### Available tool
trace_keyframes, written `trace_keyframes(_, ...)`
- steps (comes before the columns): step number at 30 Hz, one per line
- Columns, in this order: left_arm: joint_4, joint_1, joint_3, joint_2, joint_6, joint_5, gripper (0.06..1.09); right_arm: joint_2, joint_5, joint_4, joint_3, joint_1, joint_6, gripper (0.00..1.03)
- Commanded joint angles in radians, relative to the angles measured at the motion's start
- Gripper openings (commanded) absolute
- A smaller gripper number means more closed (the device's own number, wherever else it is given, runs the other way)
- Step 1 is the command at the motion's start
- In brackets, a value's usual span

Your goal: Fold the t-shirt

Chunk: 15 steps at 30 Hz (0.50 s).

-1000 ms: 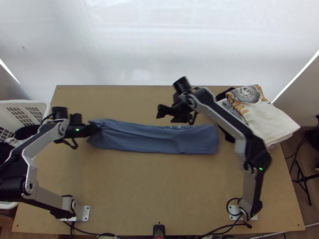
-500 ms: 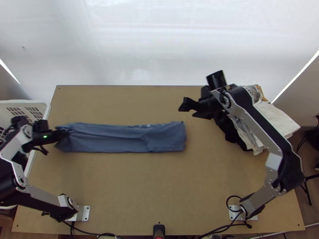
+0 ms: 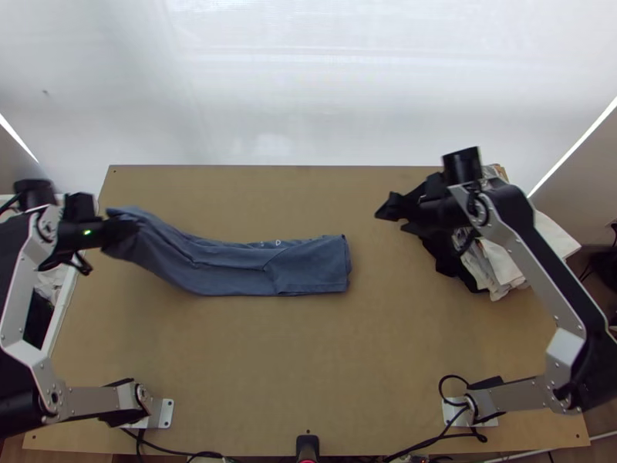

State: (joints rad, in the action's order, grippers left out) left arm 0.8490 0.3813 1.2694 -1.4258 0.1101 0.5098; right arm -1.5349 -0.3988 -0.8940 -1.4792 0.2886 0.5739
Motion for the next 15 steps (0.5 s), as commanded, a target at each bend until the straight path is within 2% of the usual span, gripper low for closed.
trace_keyframes(1,0.055,-0.277,0.102,0.05,-0.141,-0.07,0.09,0.078,-0.014,0.001,0.051,-0.081,-0.006,0.98)
trace_keyframes(10,0.048,-0.673,0.182,-0.024,-0.348,-0.137,0.09,0.133,-0.021,0.001,0.091,-0.137,-0.005,0.98)
trace_keyframes(15,0.018,-0.84,0.199,-0.084,-0.4,-0.186,0.09,0.16,-0.034,0.001,0.114,-0.172,-0.003,0.98)
